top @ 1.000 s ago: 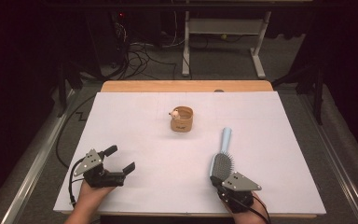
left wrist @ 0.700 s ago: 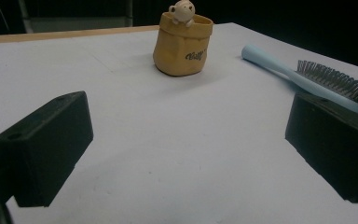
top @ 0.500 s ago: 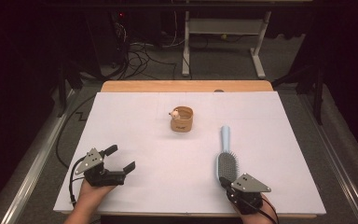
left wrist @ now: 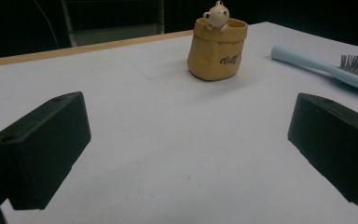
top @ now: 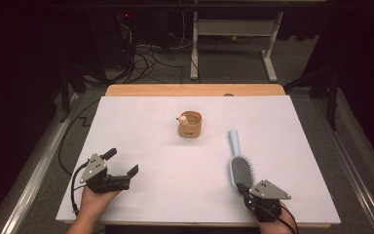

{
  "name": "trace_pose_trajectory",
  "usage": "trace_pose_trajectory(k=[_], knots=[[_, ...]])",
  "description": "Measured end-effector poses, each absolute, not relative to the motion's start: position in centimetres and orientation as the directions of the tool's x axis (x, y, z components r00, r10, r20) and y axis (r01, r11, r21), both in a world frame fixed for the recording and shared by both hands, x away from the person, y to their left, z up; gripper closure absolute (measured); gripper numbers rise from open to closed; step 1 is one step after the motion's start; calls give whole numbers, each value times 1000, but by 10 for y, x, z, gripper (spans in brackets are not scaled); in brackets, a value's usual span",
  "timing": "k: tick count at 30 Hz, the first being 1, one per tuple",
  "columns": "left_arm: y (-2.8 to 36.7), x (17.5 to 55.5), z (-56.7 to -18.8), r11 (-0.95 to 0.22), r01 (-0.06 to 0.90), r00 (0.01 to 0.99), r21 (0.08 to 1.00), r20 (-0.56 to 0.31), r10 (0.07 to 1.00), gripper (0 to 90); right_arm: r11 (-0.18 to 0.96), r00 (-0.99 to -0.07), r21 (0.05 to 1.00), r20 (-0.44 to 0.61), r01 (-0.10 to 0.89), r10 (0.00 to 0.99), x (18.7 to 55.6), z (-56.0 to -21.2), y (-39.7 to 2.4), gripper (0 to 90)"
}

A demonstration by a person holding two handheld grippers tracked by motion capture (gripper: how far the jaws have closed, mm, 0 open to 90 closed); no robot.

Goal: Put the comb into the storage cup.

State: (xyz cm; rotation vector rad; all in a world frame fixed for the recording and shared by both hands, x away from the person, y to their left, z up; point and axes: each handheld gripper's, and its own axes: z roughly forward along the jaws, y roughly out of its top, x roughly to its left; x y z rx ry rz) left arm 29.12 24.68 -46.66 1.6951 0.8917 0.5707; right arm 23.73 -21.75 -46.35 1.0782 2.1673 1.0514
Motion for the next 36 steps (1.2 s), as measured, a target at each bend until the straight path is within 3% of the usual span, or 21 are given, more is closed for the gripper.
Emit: trace_pose_trajectory(k=[27, 36], knots=[[249, 292, -471, -111, 299, 619, 948, -104, 778, 0, 278, -434, 822, -41, 498, 900, 251, -463, -261, 900], [249, 291, -471, -105, 296, 622, 949, -108, 775, 0, 263, -451, 825, -11, 500, 893, 250, -463, -261, 900]])
